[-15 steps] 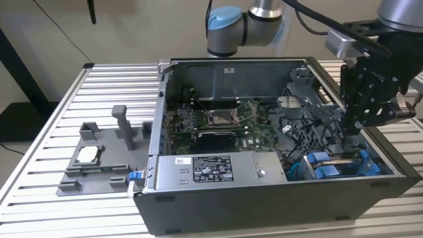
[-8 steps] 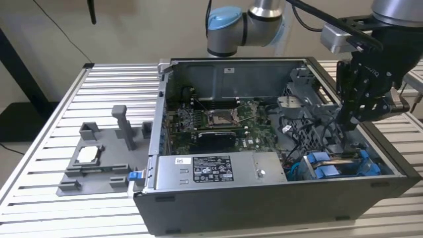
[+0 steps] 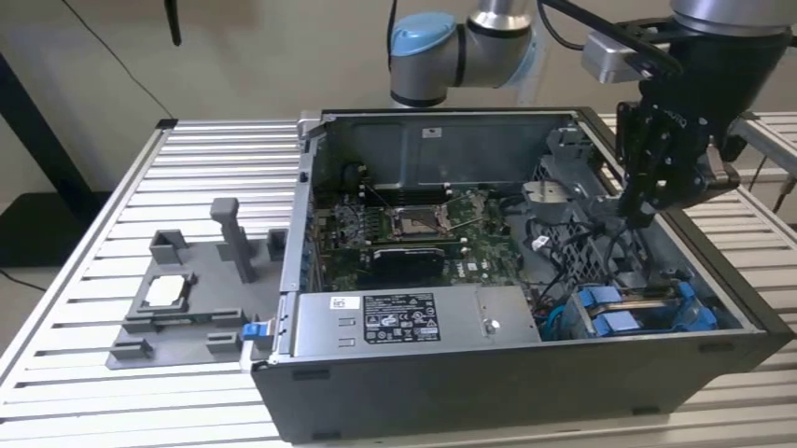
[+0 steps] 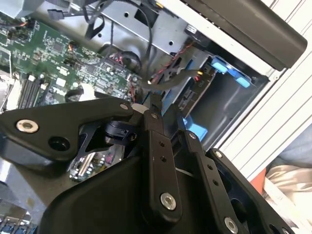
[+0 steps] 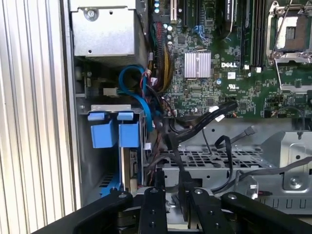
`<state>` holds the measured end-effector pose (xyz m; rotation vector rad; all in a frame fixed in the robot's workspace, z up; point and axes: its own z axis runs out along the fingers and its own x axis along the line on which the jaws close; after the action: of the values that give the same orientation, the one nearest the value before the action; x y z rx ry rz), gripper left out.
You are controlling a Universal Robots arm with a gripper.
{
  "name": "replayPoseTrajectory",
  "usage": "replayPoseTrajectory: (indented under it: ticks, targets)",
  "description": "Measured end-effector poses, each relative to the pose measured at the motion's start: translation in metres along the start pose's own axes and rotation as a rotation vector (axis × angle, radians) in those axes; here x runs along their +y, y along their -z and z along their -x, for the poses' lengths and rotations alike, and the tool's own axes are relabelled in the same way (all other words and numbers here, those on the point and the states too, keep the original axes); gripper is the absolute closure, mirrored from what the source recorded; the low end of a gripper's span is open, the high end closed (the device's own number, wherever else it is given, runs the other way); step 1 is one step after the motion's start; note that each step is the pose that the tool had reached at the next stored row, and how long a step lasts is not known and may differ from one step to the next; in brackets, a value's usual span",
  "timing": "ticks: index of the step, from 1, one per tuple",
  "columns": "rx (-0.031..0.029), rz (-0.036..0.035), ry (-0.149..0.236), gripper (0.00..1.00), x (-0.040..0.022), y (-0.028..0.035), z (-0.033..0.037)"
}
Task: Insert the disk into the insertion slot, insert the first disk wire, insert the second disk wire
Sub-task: 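Insert the second disk wire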
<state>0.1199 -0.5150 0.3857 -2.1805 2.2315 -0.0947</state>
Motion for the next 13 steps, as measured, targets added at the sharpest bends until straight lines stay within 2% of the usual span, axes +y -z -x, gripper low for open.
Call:
replayPoseTrajectory:
  ticks: [1, 4, 5, 8, 10, 13]
  targets:
    - [0.0067, -0.0005, 0.002, 0.74, 0.0007, 0.0001, 0.0010]
    - [0.0353, -0.0038, 0.015, 0.74, 0.0021, 0.0002, 0.0028]
    - [0.0413, -0.0074, 0.019, 0.74, 0.0023, 0.0002, 0.0042]
    - [0.0453, -0.0238, 0.025, 0.74, 0.0031, 0.0004, 0.0104]
    - [0.0463, -0.0352, 0.026, 0.74, 0.0052, 0.0006, 0.0115]
    - [0.0475, -0.0418, 0.030, 0.74, 0.0098, 0.0009, 0.0114]
